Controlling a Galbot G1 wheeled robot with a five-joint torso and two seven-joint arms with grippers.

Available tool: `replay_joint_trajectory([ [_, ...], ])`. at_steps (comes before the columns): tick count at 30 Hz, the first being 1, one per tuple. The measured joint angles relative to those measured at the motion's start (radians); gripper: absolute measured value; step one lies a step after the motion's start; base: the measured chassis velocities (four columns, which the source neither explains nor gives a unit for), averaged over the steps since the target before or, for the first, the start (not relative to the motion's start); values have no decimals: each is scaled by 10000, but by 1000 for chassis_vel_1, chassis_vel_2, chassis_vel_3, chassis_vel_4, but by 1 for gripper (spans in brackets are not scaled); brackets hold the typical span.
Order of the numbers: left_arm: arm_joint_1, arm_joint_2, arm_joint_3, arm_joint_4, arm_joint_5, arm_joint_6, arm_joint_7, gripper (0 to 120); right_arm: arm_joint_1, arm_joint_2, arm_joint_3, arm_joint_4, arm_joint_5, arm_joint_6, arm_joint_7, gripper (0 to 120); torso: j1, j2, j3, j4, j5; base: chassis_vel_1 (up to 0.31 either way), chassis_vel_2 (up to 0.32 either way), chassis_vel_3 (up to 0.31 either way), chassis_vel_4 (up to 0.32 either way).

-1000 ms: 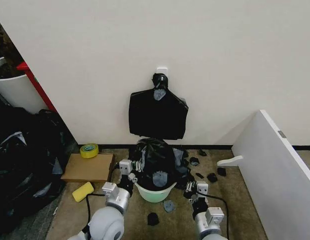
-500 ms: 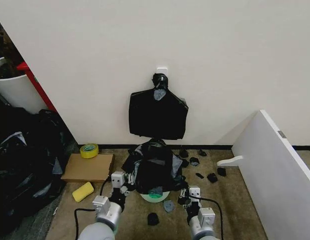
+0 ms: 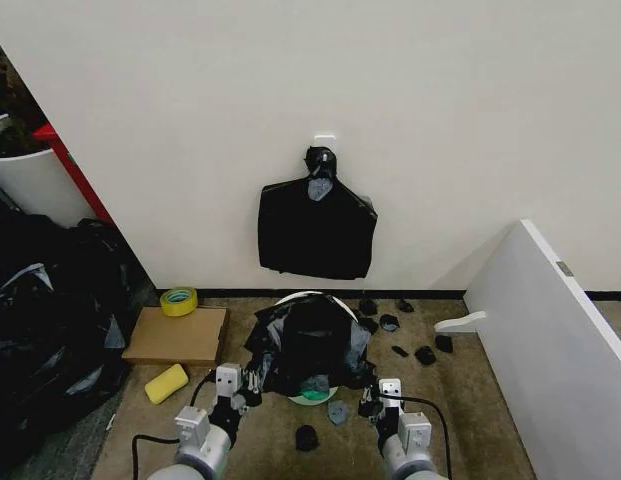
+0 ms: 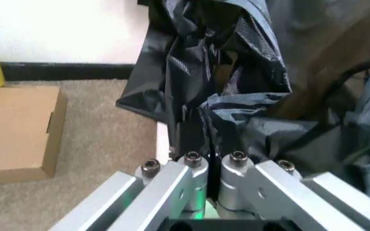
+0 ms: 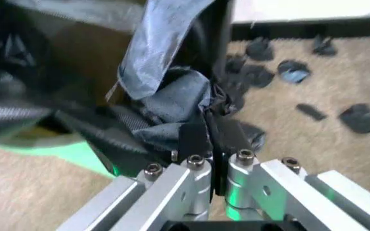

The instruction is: Place the garbage bag over the trash bin.

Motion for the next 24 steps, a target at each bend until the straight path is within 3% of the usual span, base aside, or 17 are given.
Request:
replay_joint_trajectory([
  [9, -503, 324, 110, 382, -529, 683, -61, 0, 358, -275, 21, -132, 244, -715, 55, 0, 0, 0, 0, -2, 0, 0, 0, 0, 0],
  [24, -1075, 428, 408, 1155, -366, 741, 104, 0, 497, -283, -14, -849, -698, -410, -273, 0, 0, 0, 0, -2, 0, 0, 0, 0, 0],
])
